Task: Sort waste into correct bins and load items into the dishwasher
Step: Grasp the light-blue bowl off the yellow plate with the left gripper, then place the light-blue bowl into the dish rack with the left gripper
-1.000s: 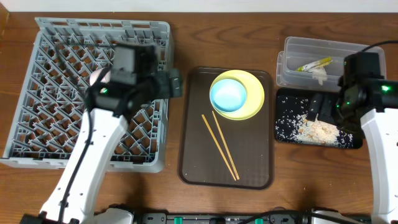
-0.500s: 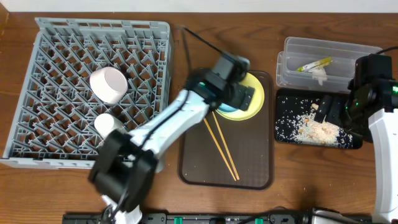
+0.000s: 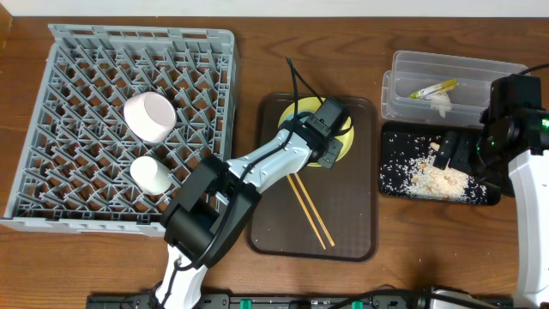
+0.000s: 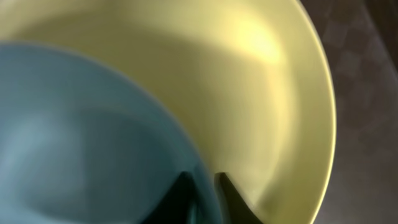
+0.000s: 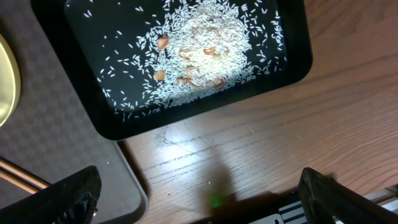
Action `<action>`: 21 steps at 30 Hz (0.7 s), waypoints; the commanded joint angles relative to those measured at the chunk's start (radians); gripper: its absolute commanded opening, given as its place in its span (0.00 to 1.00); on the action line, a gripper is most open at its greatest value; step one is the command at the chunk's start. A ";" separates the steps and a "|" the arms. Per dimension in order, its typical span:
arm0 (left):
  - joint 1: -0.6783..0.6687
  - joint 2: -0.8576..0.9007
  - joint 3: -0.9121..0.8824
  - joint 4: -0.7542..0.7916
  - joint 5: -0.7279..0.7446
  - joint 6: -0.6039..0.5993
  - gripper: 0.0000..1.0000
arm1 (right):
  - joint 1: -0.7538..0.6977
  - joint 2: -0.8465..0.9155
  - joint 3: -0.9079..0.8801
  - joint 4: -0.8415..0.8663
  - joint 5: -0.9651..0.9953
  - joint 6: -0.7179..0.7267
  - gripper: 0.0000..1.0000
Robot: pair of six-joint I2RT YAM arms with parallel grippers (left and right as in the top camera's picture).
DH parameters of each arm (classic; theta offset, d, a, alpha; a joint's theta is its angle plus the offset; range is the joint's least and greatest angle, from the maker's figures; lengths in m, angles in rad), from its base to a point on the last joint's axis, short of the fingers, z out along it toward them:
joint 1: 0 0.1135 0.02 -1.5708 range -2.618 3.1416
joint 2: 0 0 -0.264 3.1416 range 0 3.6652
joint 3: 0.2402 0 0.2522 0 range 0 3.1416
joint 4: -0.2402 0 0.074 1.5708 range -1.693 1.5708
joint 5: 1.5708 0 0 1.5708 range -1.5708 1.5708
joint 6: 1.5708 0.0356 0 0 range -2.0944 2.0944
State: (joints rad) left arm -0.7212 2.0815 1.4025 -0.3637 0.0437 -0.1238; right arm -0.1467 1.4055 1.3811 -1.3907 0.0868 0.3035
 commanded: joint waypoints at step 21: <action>0.398 -0.396 0.006 0.002 0.560 -0.001 0.08 | -0.004 -0.001 0.017 -0.013 0.010 -0.005 0.99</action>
State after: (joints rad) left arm -0.4454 1.7283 1.4029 -0.3664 0.3546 -0.1272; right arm -0.1467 1.4055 1.3811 -1.4021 0.0868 0.3035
